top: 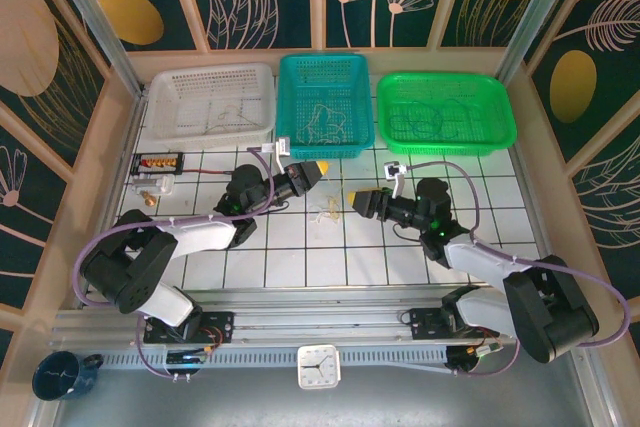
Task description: Untangle the cables
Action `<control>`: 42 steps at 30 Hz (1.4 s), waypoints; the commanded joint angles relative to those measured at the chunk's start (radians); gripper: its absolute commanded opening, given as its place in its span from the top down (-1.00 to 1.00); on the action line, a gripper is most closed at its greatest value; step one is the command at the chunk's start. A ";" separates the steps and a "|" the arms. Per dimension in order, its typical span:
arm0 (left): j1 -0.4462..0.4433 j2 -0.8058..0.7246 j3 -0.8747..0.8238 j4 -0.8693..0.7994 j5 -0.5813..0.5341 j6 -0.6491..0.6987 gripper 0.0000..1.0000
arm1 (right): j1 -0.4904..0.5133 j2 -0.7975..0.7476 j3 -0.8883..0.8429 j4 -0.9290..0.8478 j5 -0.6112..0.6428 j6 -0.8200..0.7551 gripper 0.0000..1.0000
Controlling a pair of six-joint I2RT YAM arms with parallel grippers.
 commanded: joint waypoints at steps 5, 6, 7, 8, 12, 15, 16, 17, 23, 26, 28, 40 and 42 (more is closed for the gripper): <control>-0.006 -0.026 0.001 0.026 0.030 -0.003 1.00 | 0.007 0.040 0.044 0.037 0.003 -0.017 -0.30; -0.006 -0.028 0.002 0.023 0.031 -0.003 1.00 | 0.009 0.050 0.052 0.047 0.003 -0.014 -0.31; -0.006 -0.030 0.004 0.021 0.031 -0.002 1.00 | 0.015 0.060 0.061 0.055 0.003 -0.011 -0.31; -0.006 -0.032 0.004 0.018 0.032 -0.002 1.00 | 0.020 0.069 0.067 0.063 0.004 -0.009 -0.31; -0.006 -0.037 0.011 0.008 0.039 0.002 1.00 | 0.039 0.105 0.099 0.092 0.010 0.001 -0.31; -0.006 -0.041 0.012 0.004 0.041 0.002 1.00 | 0.054 0.130 0.121 0.116 0.022 0.010 -0.31; -0.006 -0.042 0.013 0.007 0.043 -0.001 1.00 | 0.058 0.141 0.130 0.126 0.024 0.013 -0.31; -0.006 -0.044 0.014 0.011 0.043 -0.005 1.00 | 0.061 0.153 0.136 0.135 0.023 0.016 -0.30; -0.005 -0.068 0.029 0.045 0.044 -0.052 1.00 | 0.071 0.228 0.142 0.194 0.079 0.031 -0.20; -0.006 -0.087 0.043 0.053 0.043 -0.073 1.00 | 0.071 0.270 0.131 0.248 0.113 0.046 -0.04; -0.006 -0.099 0.052 0.061 0.044 -0.087 1.00 | 0.072 0.302 0.123 0.295 0.132 0.064 0.18; -0.006 -0.188 0.100 0.057 0.011 -0.128 1.00 | 0.075 0.479 0.061 0.479 0.186 0.132 0.47; -0.006 -0.201 0.107 0.040 0.002 -0.120 1.00 | 0.075 0.489 0.048 0.497 0.186 0.140 0.47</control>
